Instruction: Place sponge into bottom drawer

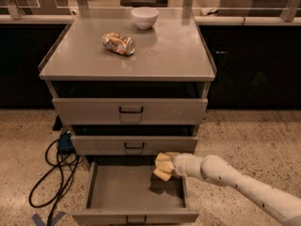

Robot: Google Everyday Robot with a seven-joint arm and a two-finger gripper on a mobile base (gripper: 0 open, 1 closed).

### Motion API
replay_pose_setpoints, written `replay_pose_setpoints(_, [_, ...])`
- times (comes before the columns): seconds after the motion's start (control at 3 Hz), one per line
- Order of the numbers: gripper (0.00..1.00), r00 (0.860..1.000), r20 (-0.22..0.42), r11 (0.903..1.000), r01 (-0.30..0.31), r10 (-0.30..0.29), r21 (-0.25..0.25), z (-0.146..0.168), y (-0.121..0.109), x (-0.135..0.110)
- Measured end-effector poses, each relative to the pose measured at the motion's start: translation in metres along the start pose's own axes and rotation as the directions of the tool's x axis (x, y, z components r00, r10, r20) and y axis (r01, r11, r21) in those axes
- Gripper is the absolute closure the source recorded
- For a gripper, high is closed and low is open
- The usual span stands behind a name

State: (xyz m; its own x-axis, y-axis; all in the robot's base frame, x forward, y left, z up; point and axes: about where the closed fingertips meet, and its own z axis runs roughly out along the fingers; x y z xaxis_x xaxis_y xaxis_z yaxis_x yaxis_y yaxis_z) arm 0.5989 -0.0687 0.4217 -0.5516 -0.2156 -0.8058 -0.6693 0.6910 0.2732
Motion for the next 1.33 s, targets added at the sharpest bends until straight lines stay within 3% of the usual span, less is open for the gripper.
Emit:
replay_pose_setpoints(0.33, [1.00, 0.997, 0.076, 0.9998, -0.007, 0.009, -0.018, -0.012, -0.016, -0.003])
replay_pose_setpoints(0.67, [1.00, 0.997, 0.075, 0.9998, -0.007, 0.009, -0.018, -0.011, -0.016, -0.003])
replay_pose_setpoints(1.0, [1.00, 0.999, 0.038, 0.9969, -0.001, 0.004, -0.079, 0.012, -0.007, 0.012])
replay_pose_setpoints(1.33, [1.00, 0.994, -0.025, 0.9786, -0.108, 0.105, -0.175, 0.065, 0.004, 0.062])
